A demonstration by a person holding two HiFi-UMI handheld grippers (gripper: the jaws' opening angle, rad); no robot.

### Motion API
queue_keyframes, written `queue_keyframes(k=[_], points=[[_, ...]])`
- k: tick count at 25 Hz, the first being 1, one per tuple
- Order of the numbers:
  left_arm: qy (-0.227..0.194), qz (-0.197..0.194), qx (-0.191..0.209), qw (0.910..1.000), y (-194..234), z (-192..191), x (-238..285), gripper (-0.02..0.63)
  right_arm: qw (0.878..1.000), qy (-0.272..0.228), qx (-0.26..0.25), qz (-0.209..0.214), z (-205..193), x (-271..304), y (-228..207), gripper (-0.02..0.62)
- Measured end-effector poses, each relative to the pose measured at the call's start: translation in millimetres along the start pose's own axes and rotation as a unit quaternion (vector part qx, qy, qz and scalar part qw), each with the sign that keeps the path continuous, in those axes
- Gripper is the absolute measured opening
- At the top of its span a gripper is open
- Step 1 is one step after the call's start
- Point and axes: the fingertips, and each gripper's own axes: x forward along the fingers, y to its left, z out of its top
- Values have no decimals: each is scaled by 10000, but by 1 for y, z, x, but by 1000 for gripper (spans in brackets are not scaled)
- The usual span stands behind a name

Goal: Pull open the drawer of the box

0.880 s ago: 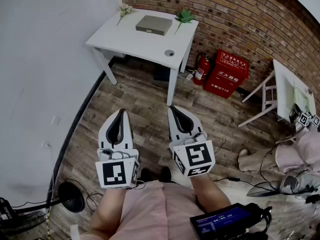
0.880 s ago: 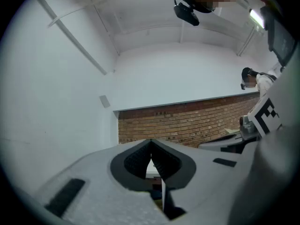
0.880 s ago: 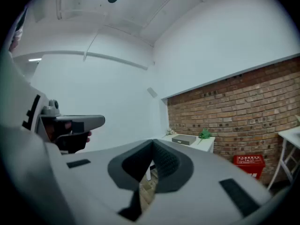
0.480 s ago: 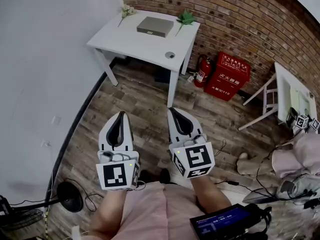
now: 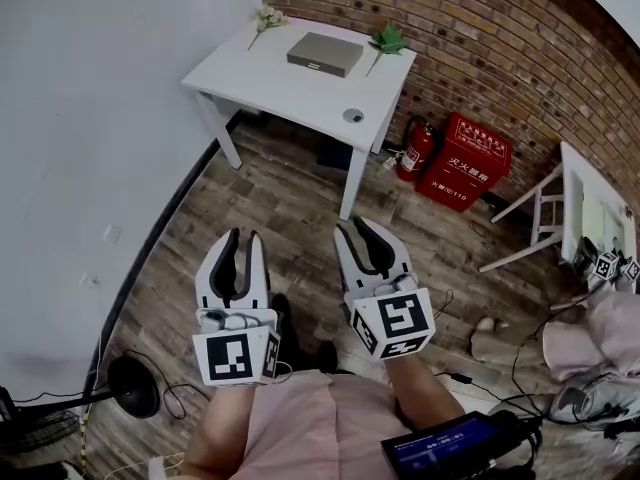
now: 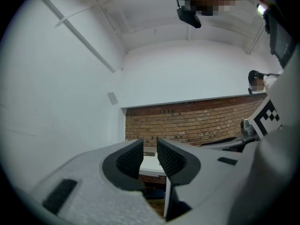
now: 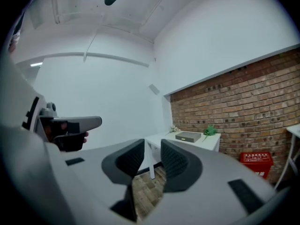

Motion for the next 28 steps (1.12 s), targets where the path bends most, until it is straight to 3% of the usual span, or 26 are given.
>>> queue_keyframes(k=[6,14,28], points=[[133,-45,-25,9999,24,-17,39,77,9998,168,37,-103,-12,46,-14,112],[316,-199,-63,9993,81,-44,127,69,9991,290,85,-294,-18,147,-31,109],[-89,-720,10,9974,167,-20,259,61,9973,-72,-45,-735,34,288,-42,94]])
